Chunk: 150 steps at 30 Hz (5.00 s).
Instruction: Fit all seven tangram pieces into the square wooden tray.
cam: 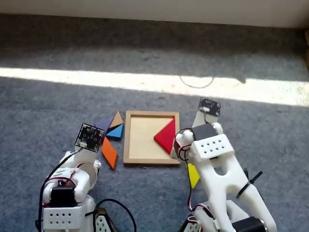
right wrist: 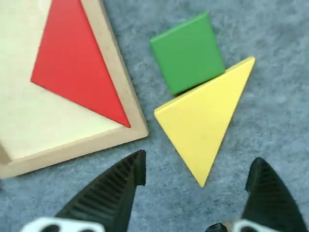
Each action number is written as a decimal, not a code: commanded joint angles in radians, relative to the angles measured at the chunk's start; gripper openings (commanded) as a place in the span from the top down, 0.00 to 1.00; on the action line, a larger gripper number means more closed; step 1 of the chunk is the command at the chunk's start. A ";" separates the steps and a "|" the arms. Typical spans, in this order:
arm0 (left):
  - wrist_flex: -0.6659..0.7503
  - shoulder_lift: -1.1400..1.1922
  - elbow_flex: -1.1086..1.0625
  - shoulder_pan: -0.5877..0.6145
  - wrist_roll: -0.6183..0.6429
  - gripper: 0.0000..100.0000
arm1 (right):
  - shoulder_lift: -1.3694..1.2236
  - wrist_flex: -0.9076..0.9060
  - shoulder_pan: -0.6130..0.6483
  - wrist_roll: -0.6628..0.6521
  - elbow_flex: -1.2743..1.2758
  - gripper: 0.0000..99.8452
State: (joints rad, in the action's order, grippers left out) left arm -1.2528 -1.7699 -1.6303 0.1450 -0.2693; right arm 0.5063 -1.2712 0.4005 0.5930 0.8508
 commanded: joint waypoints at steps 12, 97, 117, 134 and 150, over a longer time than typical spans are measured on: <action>0.018 -0.031 -0.004 0.015 -0.008 1.00 | -0.220 0.165 -0.051 0.112 -0.010 0.67; 0.020 -0.031 -0.008 0.013 -0.009 1.00 | -0.021 -0.070 -0.093 -0.127 -0.188 0.78; 0.020 -0.031 -0.008 0.013 -0.009 1.00 | -0.022 0.205 -0.153 -0.034 0.199 0.61; 0.020 -0.031 -0.008 0.013 -0.009 1.00 | -0.024 0.206 -0.153 0.009 0.199 0.61; 0.020 -0.031 -0.010 0.015 -0.009 1.00 | -0.262 0.306 -0.150 0.051 0.176 0.61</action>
State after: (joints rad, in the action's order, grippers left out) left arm -1.2497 -1.7699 -1.6456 0.1450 -0.2693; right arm 0.2977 -0.9735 0.2593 0.6283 1.0426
